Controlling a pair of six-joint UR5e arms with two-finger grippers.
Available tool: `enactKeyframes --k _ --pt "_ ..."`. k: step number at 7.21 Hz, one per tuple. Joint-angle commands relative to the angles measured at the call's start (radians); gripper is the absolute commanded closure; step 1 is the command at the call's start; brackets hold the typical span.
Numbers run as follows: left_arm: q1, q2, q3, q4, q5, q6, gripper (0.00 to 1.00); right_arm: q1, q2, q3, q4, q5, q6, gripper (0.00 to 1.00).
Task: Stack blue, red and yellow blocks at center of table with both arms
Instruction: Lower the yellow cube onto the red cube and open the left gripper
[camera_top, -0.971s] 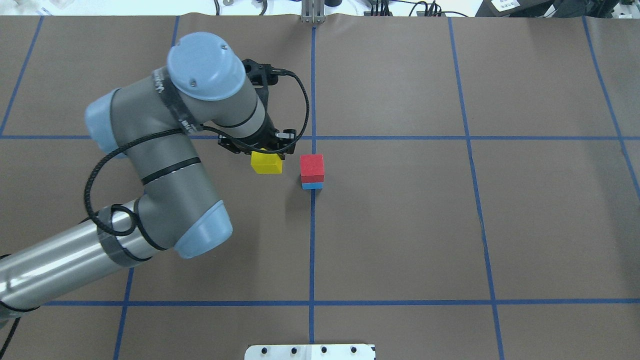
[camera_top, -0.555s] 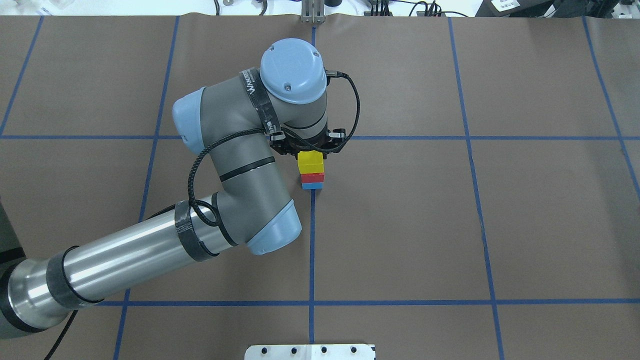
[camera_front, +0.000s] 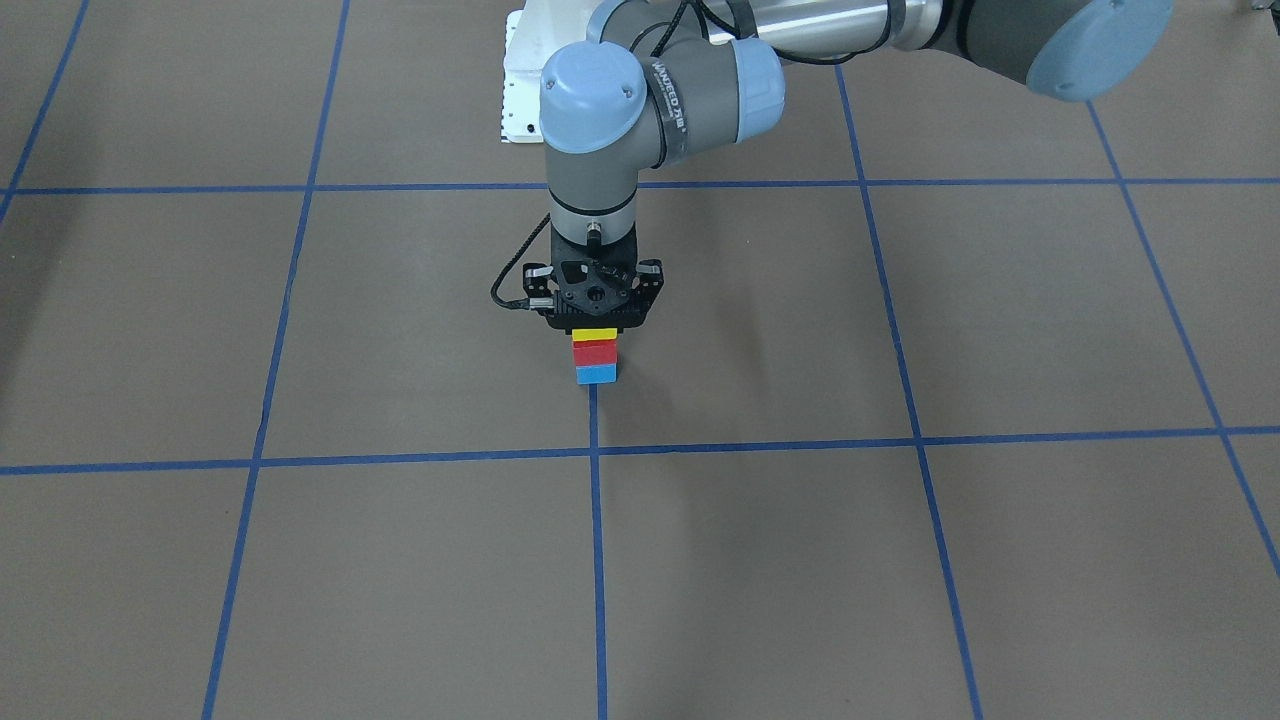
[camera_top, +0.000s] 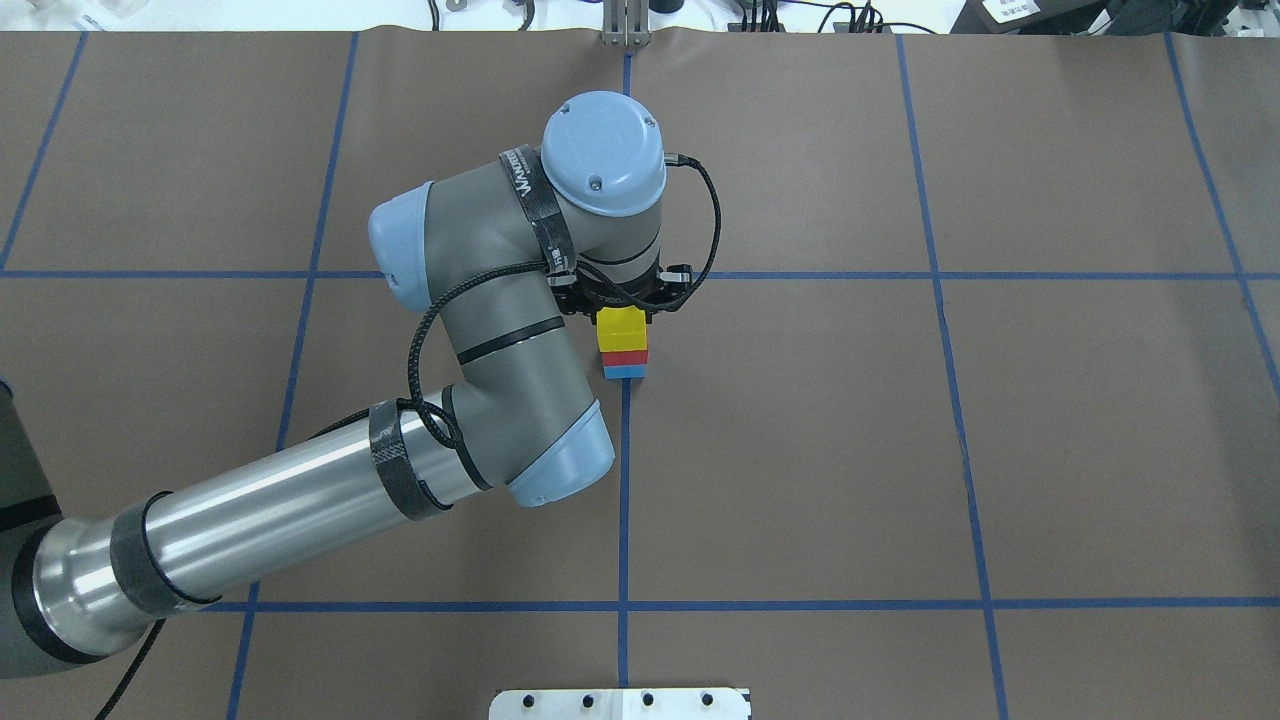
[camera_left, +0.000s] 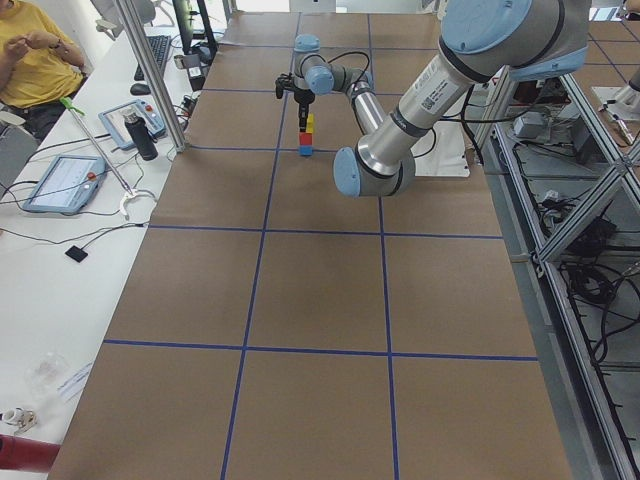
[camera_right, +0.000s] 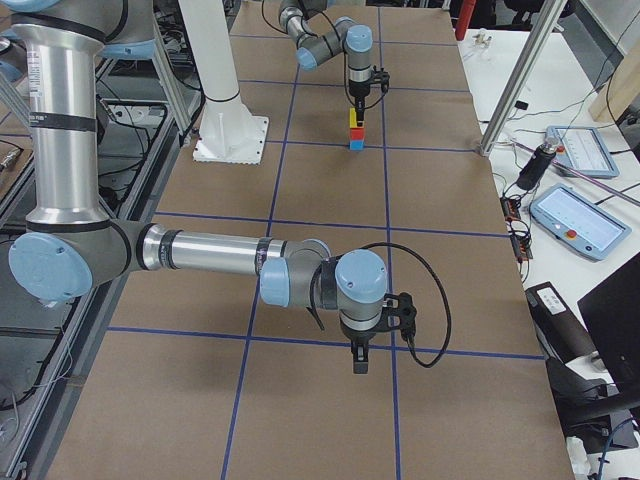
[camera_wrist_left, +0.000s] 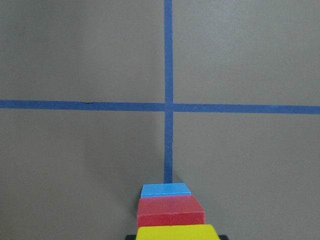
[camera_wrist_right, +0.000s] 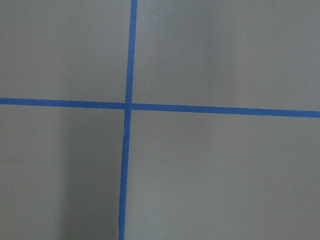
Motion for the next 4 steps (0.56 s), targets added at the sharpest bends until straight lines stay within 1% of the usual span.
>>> enactKeyframes --k 1,3,4 --pt "0.0 0.003 0.006 0.001 0.0 -0.001 0.88 0.0 0.0 0.0 0.0 0.0 0.0 0.0" --pt "0.0 0.0 0.006 0.0 0.0 -0.001 0.74 0.0 0.0 -0.001 0.0 0.0 0.0 0.0" --pt "0.002 -0.002 0.004 0.0 0.0 -0.001 0.71 0.0 0.002 -0.001 0.0 0.0 0.0 0.0"
